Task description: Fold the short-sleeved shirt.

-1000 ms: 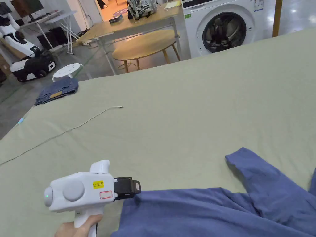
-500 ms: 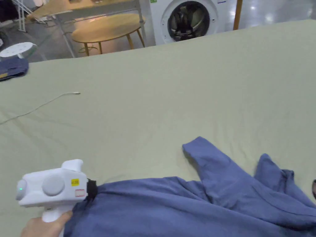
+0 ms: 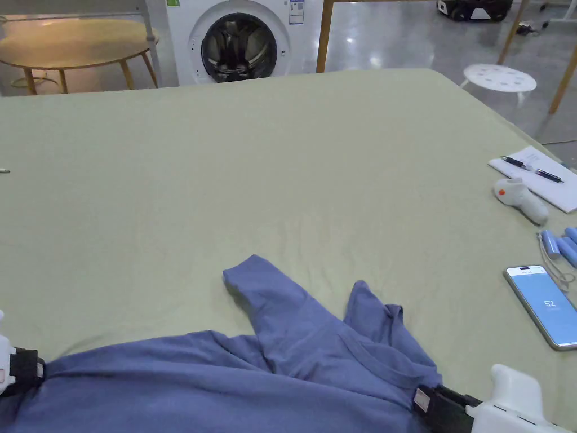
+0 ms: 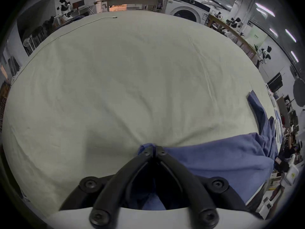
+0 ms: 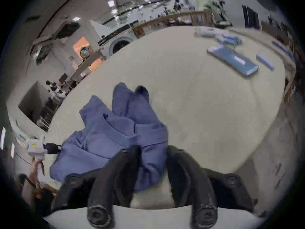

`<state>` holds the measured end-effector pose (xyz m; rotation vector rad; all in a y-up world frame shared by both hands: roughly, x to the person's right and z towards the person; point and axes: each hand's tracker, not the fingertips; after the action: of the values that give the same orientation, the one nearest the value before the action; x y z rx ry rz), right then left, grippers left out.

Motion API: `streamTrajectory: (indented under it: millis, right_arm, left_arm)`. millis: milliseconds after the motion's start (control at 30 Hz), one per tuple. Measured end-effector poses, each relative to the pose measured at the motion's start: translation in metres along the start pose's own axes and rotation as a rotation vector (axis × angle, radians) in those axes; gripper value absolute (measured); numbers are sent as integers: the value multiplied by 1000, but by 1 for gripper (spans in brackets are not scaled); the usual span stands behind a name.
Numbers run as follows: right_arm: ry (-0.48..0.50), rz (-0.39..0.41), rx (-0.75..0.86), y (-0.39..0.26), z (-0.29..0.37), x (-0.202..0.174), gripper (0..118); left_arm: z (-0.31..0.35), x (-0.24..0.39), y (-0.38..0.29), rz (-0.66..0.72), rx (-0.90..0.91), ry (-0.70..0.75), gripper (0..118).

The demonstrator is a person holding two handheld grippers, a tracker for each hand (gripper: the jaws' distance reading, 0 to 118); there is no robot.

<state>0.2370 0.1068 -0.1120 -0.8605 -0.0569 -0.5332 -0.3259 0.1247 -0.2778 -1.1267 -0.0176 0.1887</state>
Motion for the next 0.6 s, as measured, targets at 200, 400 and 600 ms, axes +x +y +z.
streamTrajectory:
  millis: [200,400,600]
  right_arm:
    - [57,-13,46,2,16,-4,8]
    - [126,68,177,35,56,-33,7]
    - [238,205,306,89,86,-90,7]
  left_arm:
    - [16,-7,-9,33,93,-52,0]
    - [134,-18,-23,79,549,-175,0]
    - [261,-4,-19,10,817,-196,0]
